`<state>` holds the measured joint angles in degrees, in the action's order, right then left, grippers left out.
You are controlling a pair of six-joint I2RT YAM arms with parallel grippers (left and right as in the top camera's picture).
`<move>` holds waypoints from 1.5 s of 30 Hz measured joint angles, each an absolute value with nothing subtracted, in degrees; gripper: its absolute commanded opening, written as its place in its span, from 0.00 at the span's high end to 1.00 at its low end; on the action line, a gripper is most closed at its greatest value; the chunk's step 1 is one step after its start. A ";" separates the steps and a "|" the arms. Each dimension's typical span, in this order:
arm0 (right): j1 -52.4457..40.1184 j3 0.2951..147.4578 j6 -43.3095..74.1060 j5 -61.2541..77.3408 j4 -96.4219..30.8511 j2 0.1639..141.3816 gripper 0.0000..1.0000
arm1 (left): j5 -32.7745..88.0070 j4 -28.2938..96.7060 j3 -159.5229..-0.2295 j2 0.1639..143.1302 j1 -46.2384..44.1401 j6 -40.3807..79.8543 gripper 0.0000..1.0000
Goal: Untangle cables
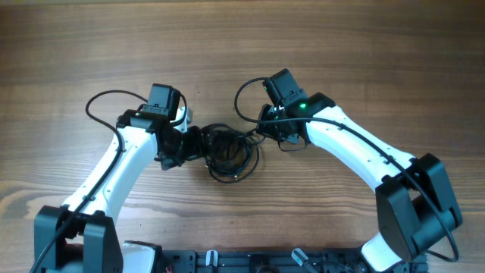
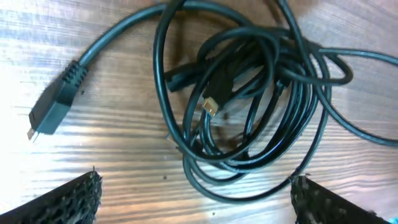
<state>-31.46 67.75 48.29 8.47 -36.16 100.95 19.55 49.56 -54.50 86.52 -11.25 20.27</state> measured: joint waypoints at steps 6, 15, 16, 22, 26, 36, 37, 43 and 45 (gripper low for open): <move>-31.46 67.75 48.25 8.45 -36.14 100.95 0.94 | 19.57 42.94 -52.51 86.67 -11.25 19.92 0.76; -31.46 67.75 48.12 8.45 -36.16 100.95 0.94 | 15.70 38.89 -47.18 86.78 -11.27 24.38 0.68; -31.48 67.75 48.12 8.45 -36.14 100.95 0.94 | 15.62 38.87 -47.09 86.78 -11.27 24.69 0.68; -31.46 67.75 48.12 8.45 -36.16 100.95 0.94 | 14.83 35.62 -45.69 86.78 -11.27 25.69 0.65; -31.46 67.75 48.12 8.47 -36.14 100.95 0.94 | 14.83 33.78 -44.75 86.78 -11.27 27.83 0.67; -31.46 67.75 48.12 8.47 -36.14 100.95 0.94 | 14.81 32.60 -44.38 86.78 -11.27 28.93 0.73; -31.46 67.75 48.12 8.47 -36.14 100.95 0.94 | 14.81 32.03 -44.07 86.78 -11.27 29.04 0.73; -31.46 67.75 48.12 8.47 -36.14 100.95 0.96 | 14.83 29.56 -41.76 86.78 -11.27 30.35 0.96; -31.46 67.75 48.10 8.47 -36.18 100.95 0.96 | 14.85 29.47 -41.69 86.78 -11.25 30.57 0.96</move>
<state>-31.46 67.75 48.10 8.47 -36.18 100.95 14.85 29.47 -41.69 86.78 -11.25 30.57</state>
